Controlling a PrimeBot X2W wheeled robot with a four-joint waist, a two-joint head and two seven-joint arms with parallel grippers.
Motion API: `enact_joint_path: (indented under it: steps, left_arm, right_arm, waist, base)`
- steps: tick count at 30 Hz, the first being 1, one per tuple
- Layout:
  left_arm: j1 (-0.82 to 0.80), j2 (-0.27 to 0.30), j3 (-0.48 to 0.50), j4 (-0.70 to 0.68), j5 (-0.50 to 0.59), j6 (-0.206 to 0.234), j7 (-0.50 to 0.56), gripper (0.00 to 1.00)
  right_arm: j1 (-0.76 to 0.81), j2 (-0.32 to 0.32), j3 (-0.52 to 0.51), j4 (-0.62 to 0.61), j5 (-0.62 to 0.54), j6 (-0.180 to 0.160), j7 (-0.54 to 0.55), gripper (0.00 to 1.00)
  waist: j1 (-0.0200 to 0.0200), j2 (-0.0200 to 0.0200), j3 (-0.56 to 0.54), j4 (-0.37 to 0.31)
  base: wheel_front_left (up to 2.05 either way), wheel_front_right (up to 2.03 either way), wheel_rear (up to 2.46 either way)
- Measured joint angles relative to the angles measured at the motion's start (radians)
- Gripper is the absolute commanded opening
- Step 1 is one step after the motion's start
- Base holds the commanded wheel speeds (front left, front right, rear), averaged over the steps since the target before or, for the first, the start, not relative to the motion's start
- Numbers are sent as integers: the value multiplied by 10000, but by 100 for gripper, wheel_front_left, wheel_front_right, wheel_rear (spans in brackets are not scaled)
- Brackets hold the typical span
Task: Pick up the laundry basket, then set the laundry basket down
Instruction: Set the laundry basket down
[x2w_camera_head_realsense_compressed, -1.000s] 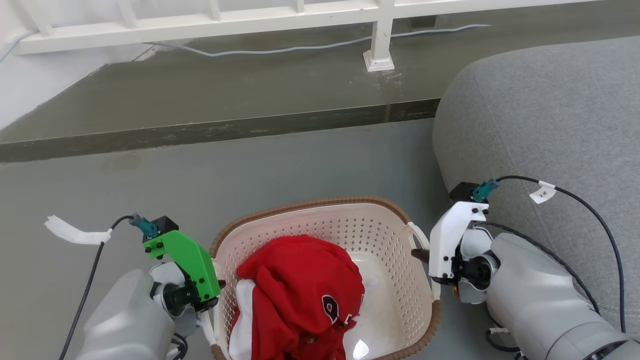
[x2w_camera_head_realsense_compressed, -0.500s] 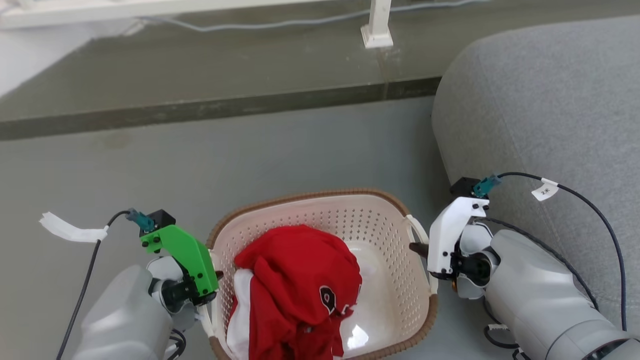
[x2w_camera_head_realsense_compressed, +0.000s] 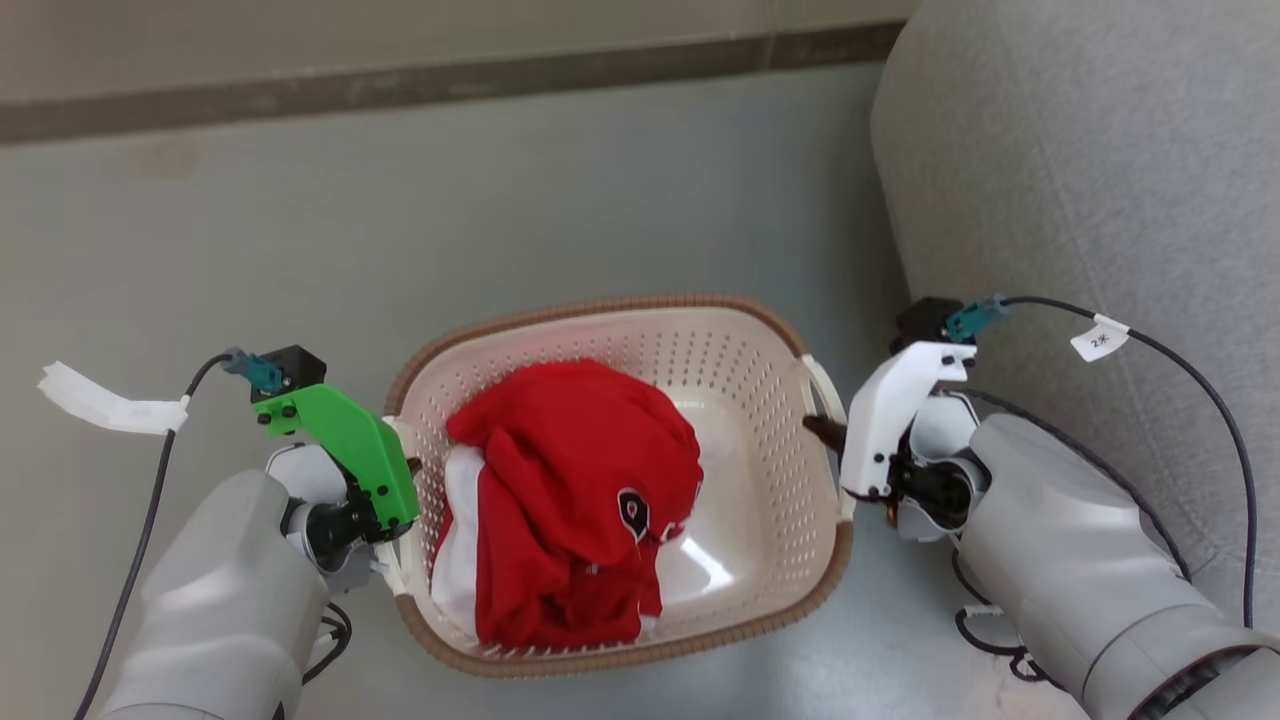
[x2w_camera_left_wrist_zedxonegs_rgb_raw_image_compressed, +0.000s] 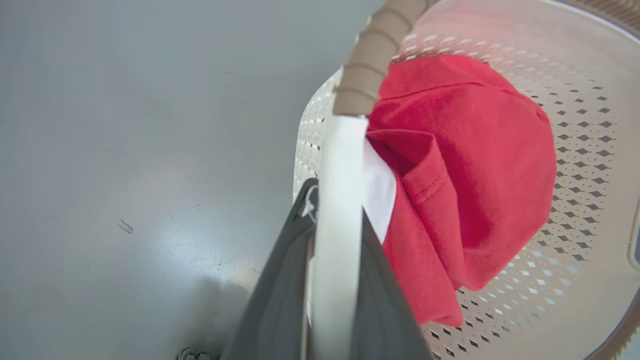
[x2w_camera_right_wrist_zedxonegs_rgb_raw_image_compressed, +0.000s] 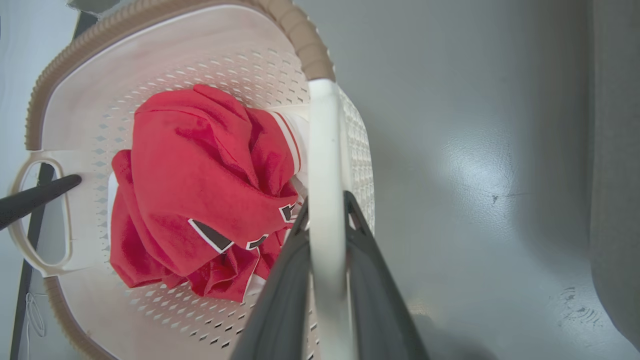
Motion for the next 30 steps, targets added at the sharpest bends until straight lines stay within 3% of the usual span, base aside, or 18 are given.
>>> enact_joint_path:
  steps: [19,30]
  left_arm:
    - [-805,230,-86,-184,514,-25,-1789,0]
    - [-1595,314,-148,-378,869,-25,-2890,0]
  right_arm:
    - [-671,44,305,-366,-596,-31,-2054,0]
    - [-1502,84,370,-301,-953,-370,-2780,0]
  waist:
    - [0,0,2545,-56]
    - [1,0,4118,-32]
  base:
    - [0,0,0]
    - [0,0,0]
